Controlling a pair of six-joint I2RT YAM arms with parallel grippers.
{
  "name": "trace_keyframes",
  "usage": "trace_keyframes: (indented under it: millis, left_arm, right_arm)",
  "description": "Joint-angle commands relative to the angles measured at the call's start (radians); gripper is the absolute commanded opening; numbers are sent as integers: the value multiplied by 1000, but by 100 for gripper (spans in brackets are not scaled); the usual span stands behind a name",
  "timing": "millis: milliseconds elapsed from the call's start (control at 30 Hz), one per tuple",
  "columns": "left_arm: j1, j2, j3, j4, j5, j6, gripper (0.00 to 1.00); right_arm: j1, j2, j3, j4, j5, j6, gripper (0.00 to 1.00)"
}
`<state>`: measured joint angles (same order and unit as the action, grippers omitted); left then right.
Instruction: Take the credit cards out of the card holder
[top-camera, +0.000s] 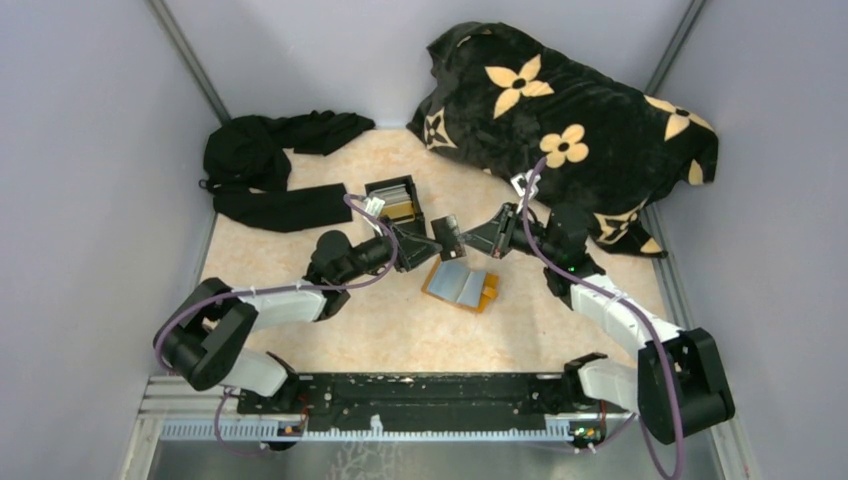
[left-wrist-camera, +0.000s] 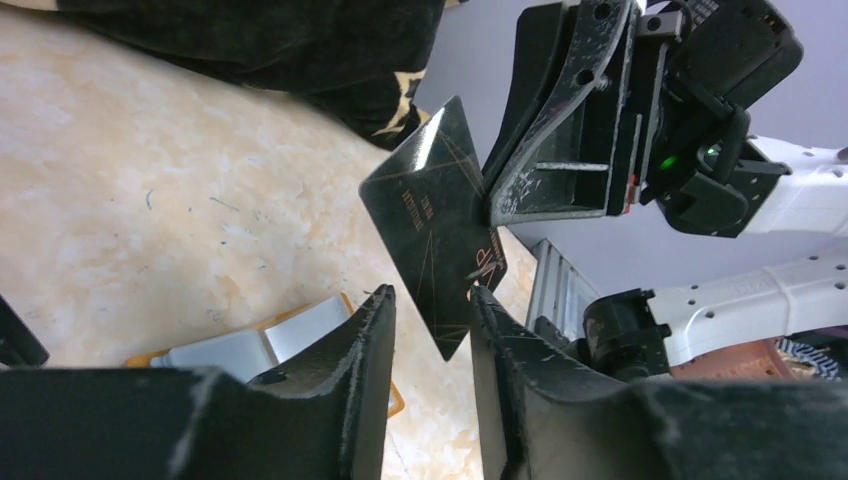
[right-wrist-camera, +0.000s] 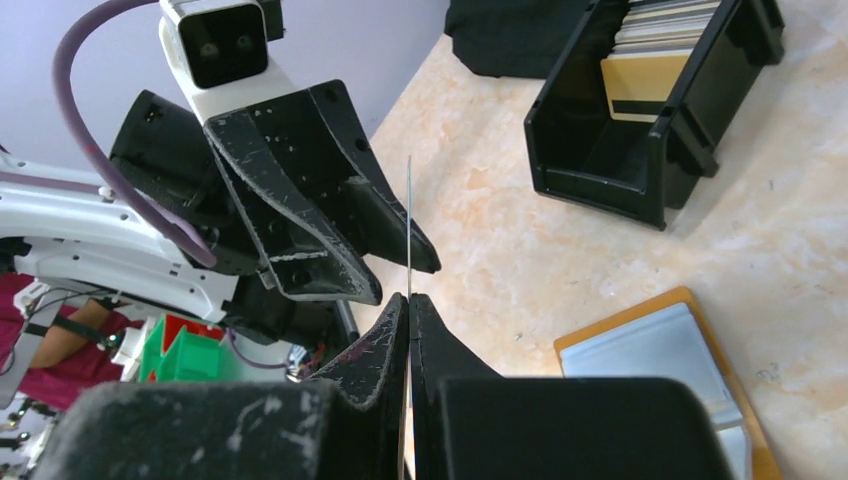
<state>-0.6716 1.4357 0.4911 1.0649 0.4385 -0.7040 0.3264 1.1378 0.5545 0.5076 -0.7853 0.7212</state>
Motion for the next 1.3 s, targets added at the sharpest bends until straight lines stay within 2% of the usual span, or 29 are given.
trace_keyframes:
  millis: [0,67,400,500,533,700,800,867,933,1000,1167,1267]
  left_arm:
    - [0,8,13,93,27,-35,35]
    - [0,6,19,94,27,-34,29]
    - [0,62,46,148,74,-57,18]
    - [0,88,57,158,95,-63,2]
    - [0,94,59,165,97,-68,0]
    - [0,110,63,191,111,-80,0]
    - [0,111,63,199,113,-84,22]
    - [0,112,59,213,114,-91,30]
    - [0,117,54,243,118,-105,32]
    - [0,124,50,276,123,-116,32]
    - [0,134,42,311,127,-134,21]
    - [0,122,33,315,115,-131,22]
  right_arm:
    - [17,-28,-7,110,-11,31,0]
    - [19,-28,-12,112,-13,31,0]
    - [20,-27,-28,118,-25,27,0]
    - [22,-19,-36,149,-36,46,0]
    - [23,-16,-39,162,-40,53,0]
    - [22,0,-49,181,-44,60,0]
    - [23,9,-54,204,-50,70,0]
    - [25,16,-54,216,-55,76,0]
    - [24,23,-54,224,-58,79,0]
    - [24,28,-54,228,-58,79,0]
    - [25,31,-60,233,-57,81,0]
    - [25,29,-60,224,-52,75,0]
